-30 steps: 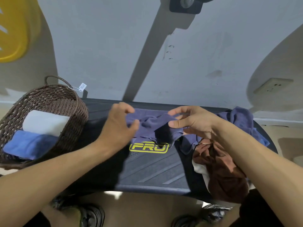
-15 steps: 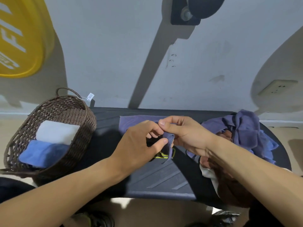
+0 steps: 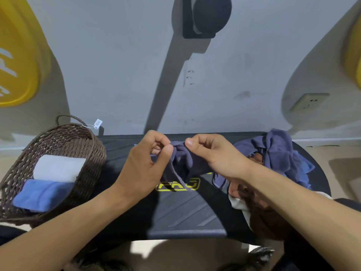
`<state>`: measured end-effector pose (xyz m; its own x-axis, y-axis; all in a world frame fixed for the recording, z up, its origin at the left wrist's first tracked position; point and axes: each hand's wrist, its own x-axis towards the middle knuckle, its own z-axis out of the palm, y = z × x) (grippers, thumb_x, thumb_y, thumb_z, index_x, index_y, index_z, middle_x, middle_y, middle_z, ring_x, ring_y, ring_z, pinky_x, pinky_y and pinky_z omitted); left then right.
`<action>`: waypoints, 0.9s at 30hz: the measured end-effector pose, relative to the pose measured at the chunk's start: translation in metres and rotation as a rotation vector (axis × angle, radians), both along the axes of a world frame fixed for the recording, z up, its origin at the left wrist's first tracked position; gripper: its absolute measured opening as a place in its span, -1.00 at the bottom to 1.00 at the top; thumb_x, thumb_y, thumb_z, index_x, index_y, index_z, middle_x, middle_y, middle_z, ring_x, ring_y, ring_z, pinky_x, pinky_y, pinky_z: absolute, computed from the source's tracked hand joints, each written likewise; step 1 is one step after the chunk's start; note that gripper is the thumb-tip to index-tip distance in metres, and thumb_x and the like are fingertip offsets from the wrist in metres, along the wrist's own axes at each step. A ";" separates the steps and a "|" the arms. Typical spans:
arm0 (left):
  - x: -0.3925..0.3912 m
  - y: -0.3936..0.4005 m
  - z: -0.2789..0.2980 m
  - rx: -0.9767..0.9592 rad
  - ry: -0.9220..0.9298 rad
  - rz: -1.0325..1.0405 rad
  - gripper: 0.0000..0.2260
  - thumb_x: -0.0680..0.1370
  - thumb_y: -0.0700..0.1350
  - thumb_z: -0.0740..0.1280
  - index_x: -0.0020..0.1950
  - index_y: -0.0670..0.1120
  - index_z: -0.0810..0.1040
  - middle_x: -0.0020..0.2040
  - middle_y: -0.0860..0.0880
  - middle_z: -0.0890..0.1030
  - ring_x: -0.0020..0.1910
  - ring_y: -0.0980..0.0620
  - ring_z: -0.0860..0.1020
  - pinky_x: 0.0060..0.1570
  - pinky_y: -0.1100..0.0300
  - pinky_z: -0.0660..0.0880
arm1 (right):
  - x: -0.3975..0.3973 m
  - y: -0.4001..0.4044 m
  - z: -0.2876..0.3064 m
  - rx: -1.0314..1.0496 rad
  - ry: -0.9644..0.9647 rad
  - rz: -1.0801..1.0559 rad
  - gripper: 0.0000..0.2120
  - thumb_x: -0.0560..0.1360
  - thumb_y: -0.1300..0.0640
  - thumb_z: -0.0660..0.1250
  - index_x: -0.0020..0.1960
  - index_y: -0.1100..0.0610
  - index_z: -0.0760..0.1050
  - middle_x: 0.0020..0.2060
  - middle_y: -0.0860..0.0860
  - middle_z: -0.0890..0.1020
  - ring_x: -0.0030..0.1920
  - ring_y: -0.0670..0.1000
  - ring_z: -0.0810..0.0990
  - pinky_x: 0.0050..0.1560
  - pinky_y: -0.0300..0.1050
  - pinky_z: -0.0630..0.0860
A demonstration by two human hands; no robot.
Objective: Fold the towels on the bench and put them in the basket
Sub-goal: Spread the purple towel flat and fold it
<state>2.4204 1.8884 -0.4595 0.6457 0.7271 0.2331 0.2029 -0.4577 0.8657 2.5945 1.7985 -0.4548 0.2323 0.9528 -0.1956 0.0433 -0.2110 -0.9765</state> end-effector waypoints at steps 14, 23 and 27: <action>-0.013 0.026 -0.019 -0.102 0.544 -0.269 -0.91 0.57 0.06 0.32 -0.01 0.11 0.44 -0.43 0.09 0.48 -0.46 0.19 0.38 -0.33 0.33 0.35 | 0.033 -0.004 -0.007 -0.441 -0.418 0.125 -0.54 0.44 -0.24 0.43 -0.28 0.17 0.60 -0.43 0.01 0.58 -0.41 -0.10 0.48 -0.34 -0.23 0.46; -0.019 0.072 -0.062 -0.072 0.477 0.057 -0.94 0.55 -0.14 0.37 -0.12 -0.04 0.56 -0.36 0.12 0.51 -0.42 0.22 0.42 -0.26 0.37 0.40 | 0.030 0.009 -0.036 -0.256 -0.026 -0.253 -0.88 0.51 0.18 0.45 0.03 0.13 0.57 -0.18 0.07 0.64 -0.24 -0.06 0.59 -0.16 -0.24 0.54; -0.021 0.081 -0.082 -0.173 0.555 0.243 -0.85 0.50 -0.06 0.40 0.01 -0.05 0.49 -0.23 0.06 0.58 -0.23 0.05 0.53 -0.03 0.11 0.48 | 0.036 0.011 -0.048 -0.312 -0.147 -0.279 -0.67 0.50 0.12 0.46 0.19 0.16 0.46 -0.23 -0.02 0.65 -0.25 -0.06 0.62 -0.10 -0.14 0.54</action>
<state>2.3990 1.9697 -0.5410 0.4485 0.8654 -0.2235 0.7237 -0.2048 0.6590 2.6304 1.8098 -0.5030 0.5188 0.7503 -0.4097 0.0762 -0.5179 -0.8520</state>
